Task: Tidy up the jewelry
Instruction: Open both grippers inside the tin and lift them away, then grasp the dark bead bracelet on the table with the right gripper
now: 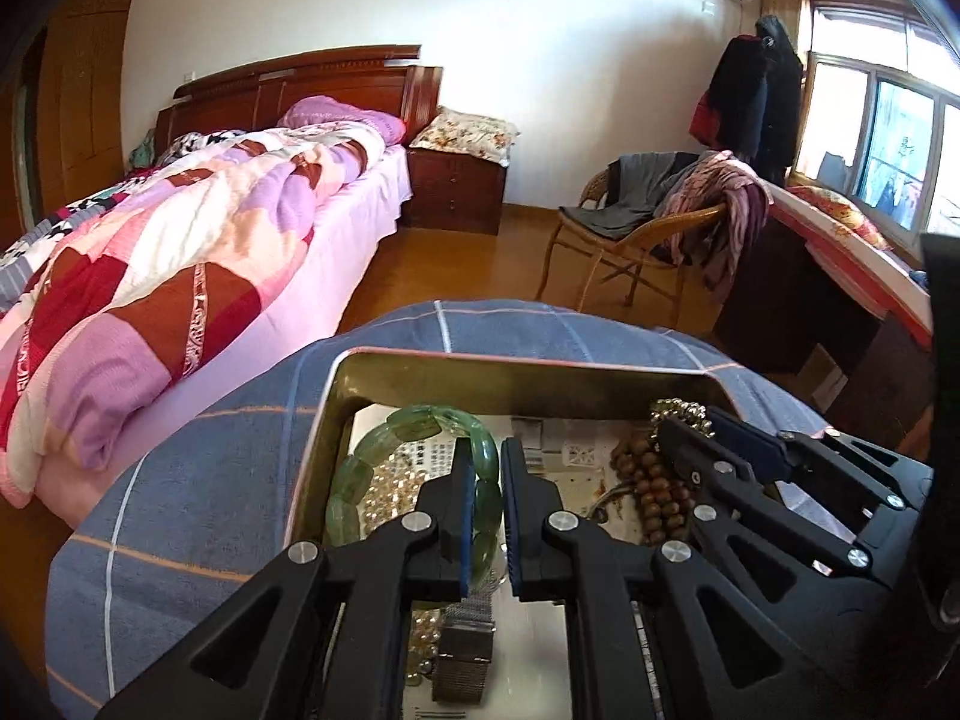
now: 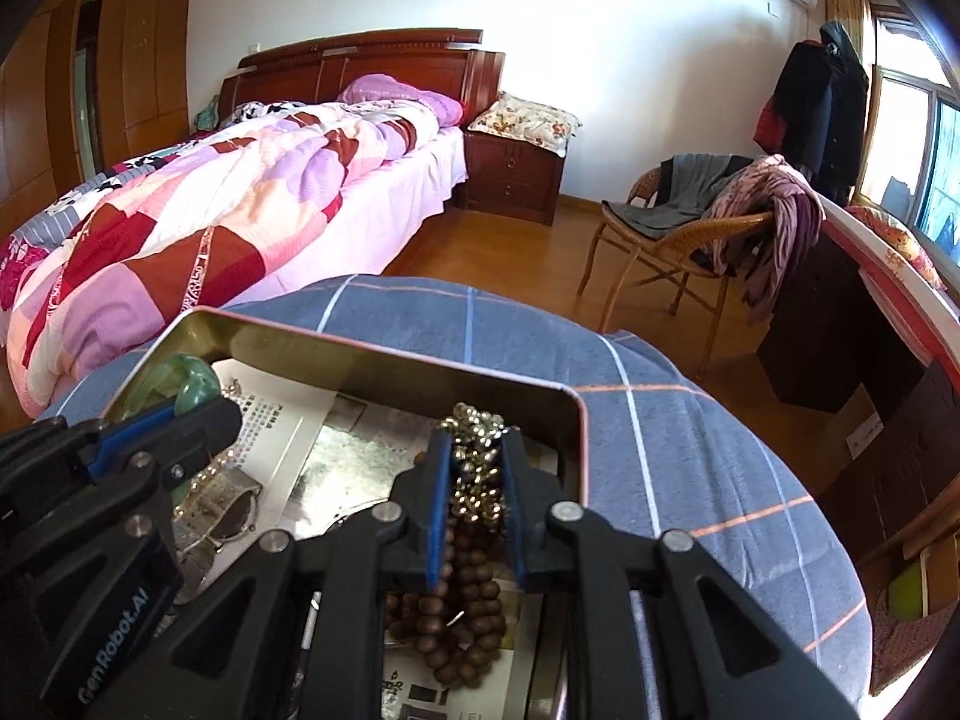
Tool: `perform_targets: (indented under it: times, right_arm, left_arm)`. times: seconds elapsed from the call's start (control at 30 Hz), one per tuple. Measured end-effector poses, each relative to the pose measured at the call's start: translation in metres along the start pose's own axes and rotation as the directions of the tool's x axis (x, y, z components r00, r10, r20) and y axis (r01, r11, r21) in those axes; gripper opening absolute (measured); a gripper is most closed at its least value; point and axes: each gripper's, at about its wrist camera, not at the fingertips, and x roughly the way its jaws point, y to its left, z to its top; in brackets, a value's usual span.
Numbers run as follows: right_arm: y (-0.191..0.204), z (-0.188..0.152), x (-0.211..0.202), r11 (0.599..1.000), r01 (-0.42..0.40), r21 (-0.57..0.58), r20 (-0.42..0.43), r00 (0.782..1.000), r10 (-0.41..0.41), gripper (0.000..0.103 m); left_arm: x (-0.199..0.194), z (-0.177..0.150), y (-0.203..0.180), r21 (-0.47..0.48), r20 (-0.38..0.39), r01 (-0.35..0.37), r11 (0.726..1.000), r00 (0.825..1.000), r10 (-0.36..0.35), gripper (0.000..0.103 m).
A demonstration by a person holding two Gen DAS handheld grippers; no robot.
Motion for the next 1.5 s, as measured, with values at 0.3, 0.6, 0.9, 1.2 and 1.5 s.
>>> perform_targets:
  times: [0.3,0.6,0.9,1.2,1.5]
  right_arm:
    - [-0.016,0.003,-0.011,0.992,-0.05,0.114,0.07,0.997,0.043,0.054]
    - [-0.02,0.0,-0.019,0.983,-0.058,0.177,0.064,0.997,0.048,0.059]
    - [-0.018,-0.019,-0.05,0.978,-0.044,0.204,0.062,0.998,0.032,0.06]
    - [-0.011,-0.042,-0.081,0.977,-0.052,0.205,0.038,0.998,0.045,0.06]
    - [-0.007,-0.065,-0.112,0.977,-0.063,0.203,0.035,0.998,0.057,0.06]
  left_arm:
    - [-0.005,0.003,0.009,-0.025,0.038,-0.115,0.993,0.993,0.115,0.063]
    - [-0.007,0.007,0.007,-0.027,0.051,-0.139,0.99,0.989,0.14,0.067]
    - [-0.039,0.002,0.005,-0.035,0.04,-0.168,0.985,0.985,0.169,0.068]
    - [-0.081,-0.015,0.009,-0.022,0.035,-0.222,0.975,0.974,0.223,0.068]
    - [-0.119,-0.033,0.011,-0.025,0.052,-0.258,0.966,0.964,0.259,0.069]
